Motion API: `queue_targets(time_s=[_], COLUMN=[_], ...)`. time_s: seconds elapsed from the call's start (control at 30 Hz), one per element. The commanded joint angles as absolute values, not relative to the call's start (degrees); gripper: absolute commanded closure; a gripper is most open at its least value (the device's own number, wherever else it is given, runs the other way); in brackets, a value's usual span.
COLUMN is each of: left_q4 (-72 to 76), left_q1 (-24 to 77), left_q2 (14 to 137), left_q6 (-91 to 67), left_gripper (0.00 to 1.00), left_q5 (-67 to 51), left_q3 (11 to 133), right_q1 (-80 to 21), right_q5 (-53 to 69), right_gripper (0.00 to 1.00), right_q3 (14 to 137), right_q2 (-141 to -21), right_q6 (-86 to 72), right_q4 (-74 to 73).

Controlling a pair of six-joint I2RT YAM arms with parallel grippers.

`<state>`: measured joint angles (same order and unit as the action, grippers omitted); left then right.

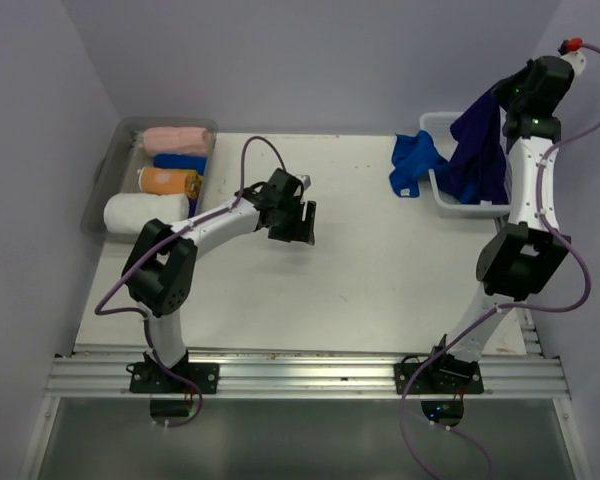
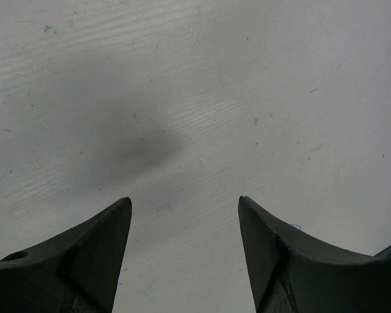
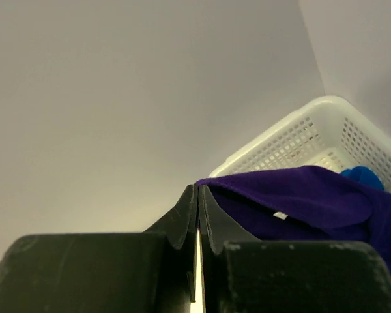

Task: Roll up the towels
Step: Grab a towel with the right arm, then move the towel to the center of the board

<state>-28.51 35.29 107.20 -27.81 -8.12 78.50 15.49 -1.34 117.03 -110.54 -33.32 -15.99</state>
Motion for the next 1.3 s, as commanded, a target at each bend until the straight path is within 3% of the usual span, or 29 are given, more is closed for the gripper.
queue_targets(time_s=[0.0,0.13,0.4,0.63,0.9,1.1,1.27], left_q4=[-25.84,-25.84,-25.40,-25.40,-29.61,-34.97,-39.37], left_q1=[35.60,35.68,35.60,35.68,34.37,24.73,17.41], left_q2=[105.03,103.54,102.04,99.49,96.68,90.28,83.95], left_q6=[-26.98,-26.90,-27.25,-27.33,-28.39,-29.44,-29.36], left_gripper=[0.30,0.30,0.30,0.30,0.29,0.29,0.29], left_q5=[-9.41,-8.79,-8.96,-8.35,-3.96,-2.64,3.50], left_q3=[77.18,76.12,75.06,72.69,74.70,74.80,76.90], right_q1=[15.21,14.68,12.05,6.08,-3.42,-11.76,-26.87], right_q5=[1.32,0.18,-5.27,-4.40,8.85,10.63,7.21], right_gripper=[1.00,1.00,1.00,1.00,1.00,1.00,1.00], right_q3=[111.12,101.01,97.47,107.89,118.22,101.72,76.93], right_q2=[-111.01,-105.48,-92.75,-86.58,-85.70,-79.64,-79.71], right_q6=[-35.77,-37.70,-36.48,-31.92,-27.42,-28.03,-31.98], right_q4=[-13.99,-8.71,-7.99,-10.27,-15.21,-14.33,-11.08])
